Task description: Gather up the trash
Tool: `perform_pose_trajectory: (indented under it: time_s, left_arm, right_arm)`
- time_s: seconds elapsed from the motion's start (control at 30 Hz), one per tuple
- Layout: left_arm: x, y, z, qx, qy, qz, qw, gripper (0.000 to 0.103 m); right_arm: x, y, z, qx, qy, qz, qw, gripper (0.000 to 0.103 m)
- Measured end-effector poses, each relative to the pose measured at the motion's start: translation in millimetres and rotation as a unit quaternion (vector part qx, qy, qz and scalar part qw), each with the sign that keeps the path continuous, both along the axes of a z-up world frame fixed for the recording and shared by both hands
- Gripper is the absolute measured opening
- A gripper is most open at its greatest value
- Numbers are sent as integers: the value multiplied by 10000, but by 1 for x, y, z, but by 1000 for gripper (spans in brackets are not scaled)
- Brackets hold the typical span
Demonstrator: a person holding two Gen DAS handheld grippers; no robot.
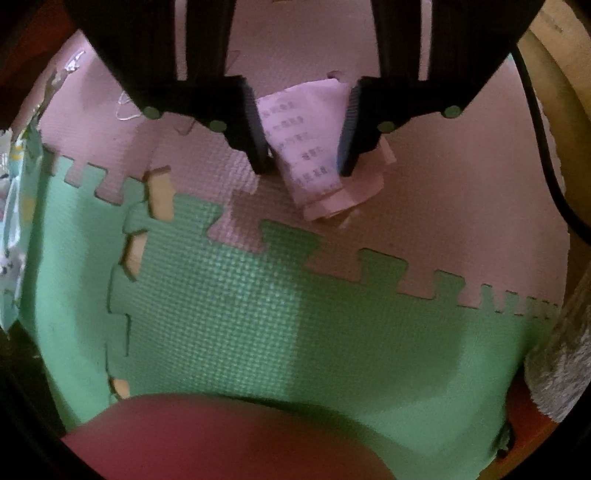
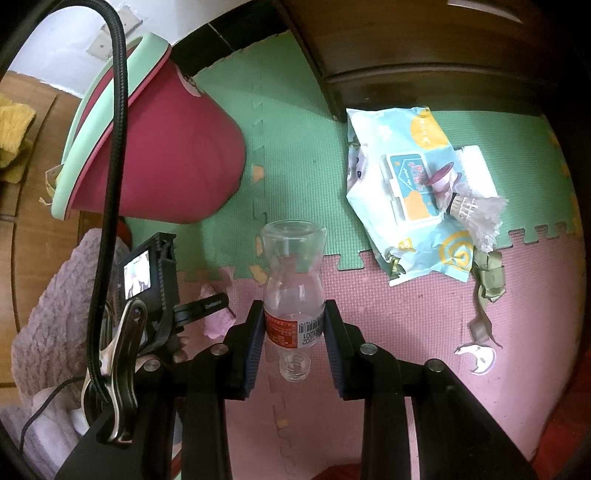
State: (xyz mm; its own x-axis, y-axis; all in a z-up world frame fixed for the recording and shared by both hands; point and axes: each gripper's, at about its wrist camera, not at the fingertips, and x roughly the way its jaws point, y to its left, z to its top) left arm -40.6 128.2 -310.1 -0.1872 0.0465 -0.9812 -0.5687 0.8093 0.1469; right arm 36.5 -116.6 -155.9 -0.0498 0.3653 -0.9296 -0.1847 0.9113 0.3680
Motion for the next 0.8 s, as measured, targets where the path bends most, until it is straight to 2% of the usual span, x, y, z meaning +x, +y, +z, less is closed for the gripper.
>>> perform_pose_trajectory:
  time_s: [0.2, 0.5, 0.8]
  left_arm:
    - [5, -14, 3, 39, -65, -304, 9995, 29]
    - [11, -37, 28, -306, -332, -606, 9971, 15]
    - [12, -64, 71, -572, -680, -1054, 9905, 12]
  right_arm:
    - [2, -5, -3, -64, -7, -82, 9999, 32]
    - [6, -9, 2, -53, -96, -167, 9998, 32]
    - [9, -17, 7, -71, -184, -318, 9993, 32]
